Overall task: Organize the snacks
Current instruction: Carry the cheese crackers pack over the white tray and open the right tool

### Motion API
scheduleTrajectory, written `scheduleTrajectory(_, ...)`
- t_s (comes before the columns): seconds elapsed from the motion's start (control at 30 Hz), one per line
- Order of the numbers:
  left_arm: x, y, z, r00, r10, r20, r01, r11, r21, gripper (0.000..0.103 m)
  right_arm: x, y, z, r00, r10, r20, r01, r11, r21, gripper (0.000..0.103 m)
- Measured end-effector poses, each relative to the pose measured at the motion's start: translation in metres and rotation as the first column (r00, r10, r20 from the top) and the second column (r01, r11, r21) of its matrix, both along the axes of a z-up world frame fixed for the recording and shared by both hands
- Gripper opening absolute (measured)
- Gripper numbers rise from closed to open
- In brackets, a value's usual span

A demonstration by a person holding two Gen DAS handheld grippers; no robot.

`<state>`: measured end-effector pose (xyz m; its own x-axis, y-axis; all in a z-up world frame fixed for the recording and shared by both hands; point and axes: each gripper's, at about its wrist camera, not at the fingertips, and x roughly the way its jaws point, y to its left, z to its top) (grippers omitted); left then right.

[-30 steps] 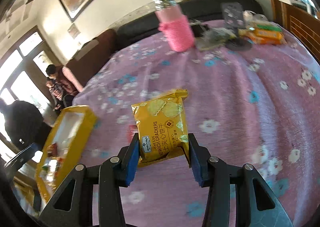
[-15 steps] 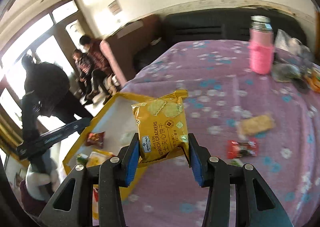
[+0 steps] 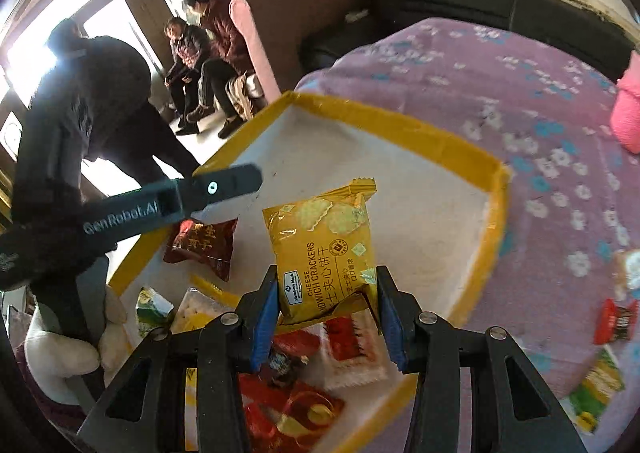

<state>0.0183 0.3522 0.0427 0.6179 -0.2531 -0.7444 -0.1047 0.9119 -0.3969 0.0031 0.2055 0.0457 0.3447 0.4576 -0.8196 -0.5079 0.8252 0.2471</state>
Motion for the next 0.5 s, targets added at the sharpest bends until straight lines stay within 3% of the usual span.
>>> scheduleTrajectory(0.13,-0.002,-0.002,0.000,1.000,-0.008,0.005,0.008,1.000,0.025,0.054,-0.003,0.007,-0.004,1.000,0.022,-0.005,-0.022,1.000,0.010,0.049)
scheduleTrajectory(0.3,-0.009,-0.004,0.005,1.000,0.000,0.009,0.000,0.999,0.036,0.059,-0.007,0.007,0.002,0.999,0.033,0.002,-0.033,0.999,0.029,0.052)
scheduleTrajectory(0.4,-0.014,-0.003,0.010,1.000,-0.005,0.009,0.004,1.000,0.019,0.061,-0.013,0.000,0.008,1.000,0.030,0.003,-0.030,0.998,0.046,0.053)
scheduleTrajectory(0.5,-0.020,0.001,0.017,1.000,0.010,0.012,-0.009,1.000,-0.015,0.070,-0.019,-0.014,0.016,1.000,0.019,0.010,-0.020,0.998,0.067,0.055)
